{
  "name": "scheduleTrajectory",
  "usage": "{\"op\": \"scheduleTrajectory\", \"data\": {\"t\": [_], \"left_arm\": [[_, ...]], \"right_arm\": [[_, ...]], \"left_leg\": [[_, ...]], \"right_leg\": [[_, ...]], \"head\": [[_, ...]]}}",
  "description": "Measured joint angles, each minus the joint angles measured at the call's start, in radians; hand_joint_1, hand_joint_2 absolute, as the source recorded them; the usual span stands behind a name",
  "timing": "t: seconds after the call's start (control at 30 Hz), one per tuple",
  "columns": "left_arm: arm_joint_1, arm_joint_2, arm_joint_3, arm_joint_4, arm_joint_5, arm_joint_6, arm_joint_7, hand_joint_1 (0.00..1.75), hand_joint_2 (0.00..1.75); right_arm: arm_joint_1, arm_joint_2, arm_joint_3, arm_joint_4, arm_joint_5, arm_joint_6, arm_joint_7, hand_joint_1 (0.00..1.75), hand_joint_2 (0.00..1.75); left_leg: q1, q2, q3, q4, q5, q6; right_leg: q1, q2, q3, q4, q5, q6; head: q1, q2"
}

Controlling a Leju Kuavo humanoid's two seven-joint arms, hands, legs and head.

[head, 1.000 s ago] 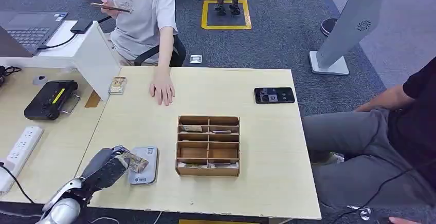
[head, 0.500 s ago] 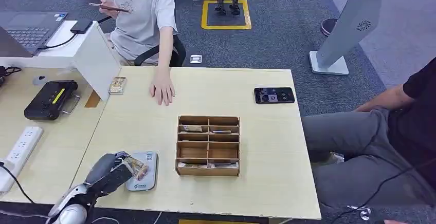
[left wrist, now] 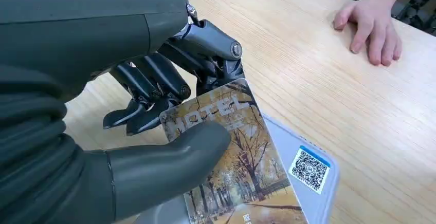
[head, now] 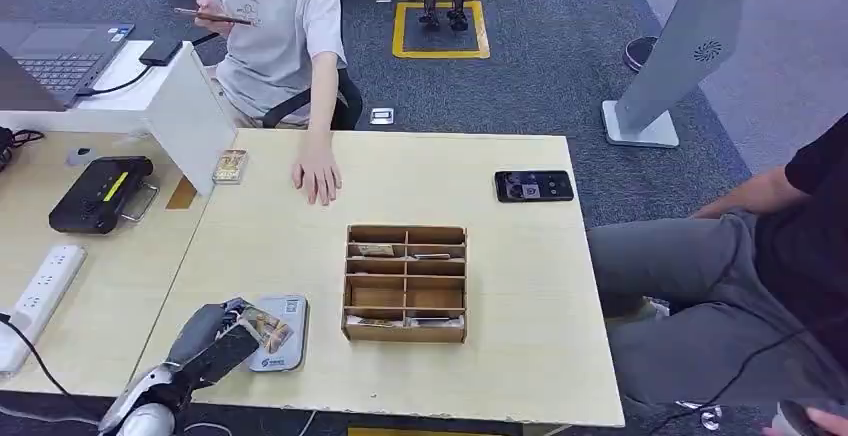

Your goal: Pass the card to the sensor for recognition and then transmit it.

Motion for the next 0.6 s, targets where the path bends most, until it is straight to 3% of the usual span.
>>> {"op": "scheduleTrajectory", "data": {"t": [0.1, 0.2, 0.33, 0.43, 0.6], "left_arm": [[0.002, -0.005, 0.011, -0.002, 0.056, -0.015, -0.050, 1.75, 1.75], [0.002, -0.018, 0.036, -0.032, 0.238, -0.087, -0.110, 1.75, 1.75], [-0.005, -0.038, 0.063, -0.079, 0.343, -0.123, -0.135, 1.75, 1.75], [-0.033, -0.065, 0.088, -0.125, 0.472, -0.126, -0.217, 1.75, 1.75], [-0.183, -0.074, 0.089, -0.186, 0.509, -0.091, -0.240, 1.75, 1.75]], "right_arm": [[0.000, 0.000, 0.000, 0.000, 0.000, 0.004, -0.004, 0.00, 0.00], [0.000, 0.000, 0.000, 0.000, 0.000, 0.007, -0.008, 0.00, 0.00], [-0.001, 0.000, 0.000, 0.000, 0.000, 0.003, -0.009, 0.00, 0.00], [-0.001, 0.000, 0.000, 0.000, 0.000, 0.001, -0.013, 0.00, 0.00], [-0.010, 0.000, 0.016, 0.000, 0.000, 0.000, -0.020, 0.00, 0.00]], "left_leg": [[0.000, 0.000, 0.000, 0.000, 0.000, 0.000], [0.000, 0.000, 0.000, 0.000, 0.000, 0.000], [0.000, 0.000, 0.000, 0.000, 0.000, 0.000], [0.000, -0.001, -0.001, 0.001, 0.001, 0.001], [0.000, -0.002, -0.001, 0.001, 0.003, 0.000]], "right_leg": [[0.000, 0.000, 0.000, 0.000, 0.000, 0.000], [0.000, 0.000, -0.001, 0.000, 0.000, 0.000], [0.000, 0.001, -0.001, 0.000, 0.000, 0.000], [0.000, 0.000, -0.002, 0.000, 0.000, 0.000], [0.000, -0.002, -0.001, 0.000, 0.002, -0.001]], "head": [[0.000, 0.000], [0.000, 0.000], [0.000, 0.000], [0.000, 0.000], [0.000, 0.000]]}}
